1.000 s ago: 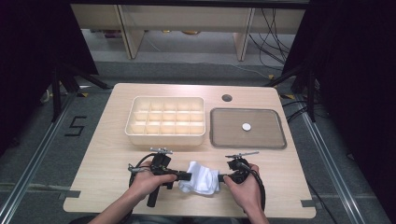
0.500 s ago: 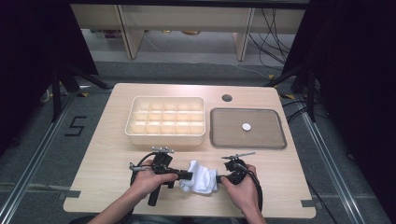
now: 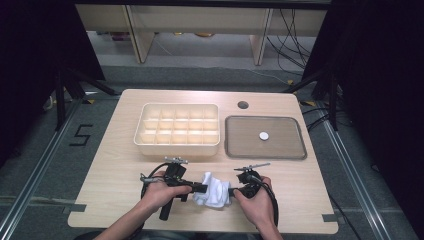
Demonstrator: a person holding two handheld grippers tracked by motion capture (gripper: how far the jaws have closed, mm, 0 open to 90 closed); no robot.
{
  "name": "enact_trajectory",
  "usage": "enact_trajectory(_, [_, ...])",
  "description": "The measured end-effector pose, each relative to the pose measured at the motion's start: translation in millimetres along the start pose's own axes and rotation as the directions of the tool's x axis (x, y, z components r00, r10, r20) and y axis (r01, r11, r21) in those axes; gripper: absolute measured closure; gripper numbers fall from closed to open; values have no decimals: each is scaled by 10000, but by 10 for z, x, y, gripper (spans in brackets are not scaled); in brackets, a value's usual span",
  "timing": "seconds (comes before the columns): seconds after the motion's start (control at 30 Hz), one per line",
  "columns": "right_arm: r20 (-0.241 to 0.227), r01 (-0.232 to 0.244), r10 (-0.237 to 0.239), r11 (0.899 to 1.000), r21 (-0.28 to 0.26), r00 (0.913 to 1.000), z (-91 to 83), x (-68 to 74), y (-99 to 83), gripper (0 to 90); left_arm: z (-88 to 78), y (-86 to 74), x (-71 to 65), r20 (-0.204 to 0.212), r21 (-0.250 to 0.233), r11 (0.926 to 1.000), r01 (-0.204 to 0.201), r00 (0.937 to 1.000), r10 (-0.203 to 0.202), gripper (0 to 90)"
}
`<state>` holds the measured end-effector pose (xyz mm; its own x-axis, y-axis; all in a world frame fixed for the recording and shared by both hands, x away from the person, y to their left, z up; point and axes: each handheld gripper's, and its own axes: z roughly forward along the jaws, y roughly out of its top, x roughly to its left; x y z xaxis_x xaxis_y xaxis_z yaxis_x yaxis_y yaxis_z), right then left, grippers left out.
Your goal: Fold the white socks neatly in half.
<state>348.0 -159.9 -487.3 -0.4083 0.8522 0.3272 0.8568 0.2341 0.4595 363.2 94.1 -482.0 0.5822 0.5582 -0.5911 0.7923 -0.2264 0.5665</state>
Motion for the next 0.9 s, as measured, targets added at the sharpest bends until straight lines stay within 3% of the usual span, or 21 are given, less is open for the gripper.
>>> enact_trajectory(0.07, [-132,-98,99,9999,57,9999,-5,20,0,900,10,0,-8,63,-140,9999,99,9999,-98,818])
enact_trajectory(0.13, [-153,-141,142,9999,80,9998,4,25,4,900,1,3,-8,25,20,10000,54,10000,-54,818])
enact_trajectory(0.2, [-103,195,-194,9998,75,9998,18,14,-1,900,25,0,0,181,-257,9997,27,9998,-22,818])
enact_trajectory(0.3, [-89,-201,202,9997,122,9998,21,57,10,900,25,4,-4,172,-188,9998,44,9998,-41,817])
enact_trajectory(0.43, [-90,188,-187,9998,103,9998,45,58,13,900,18,17,-11,39,11,10000,-1,10000,1,817])
enact_trajectory(0.5, [-220,-1,5,9999,168,9998,44,77,19,900,29,13,-7,145,-113,9999,13,9999,-11,817])
enact_trajectory(0.6, [-188,290,-288,9995,127,9994,60,83,18,900,36,13,-10,180,-133,9999,52,9998,-50,817])
enact_trajectory(0.67, [-231,93,-90,9999,118,9997,48,107,24,900,42,12,-10,168,-201,9998,66,9998,-62,816])
enact_trajectory(0.7, [-250,308,-307,9995,71,9992,59,93,26,900,42,13,-10,167,-193,9998,65,9998,-61,816])
enact_trajectory(0.83, [-227,96,-93,9998,167,9997,59,115,25,900,33,20,-27,14,7,9999,129,9999,-129,816])
enact_trajectory(0.9, [-332,80,-72,9997,223,9994,62,121,28,900,48,21,-26,211,-93,9998,164,9996,-162,816])
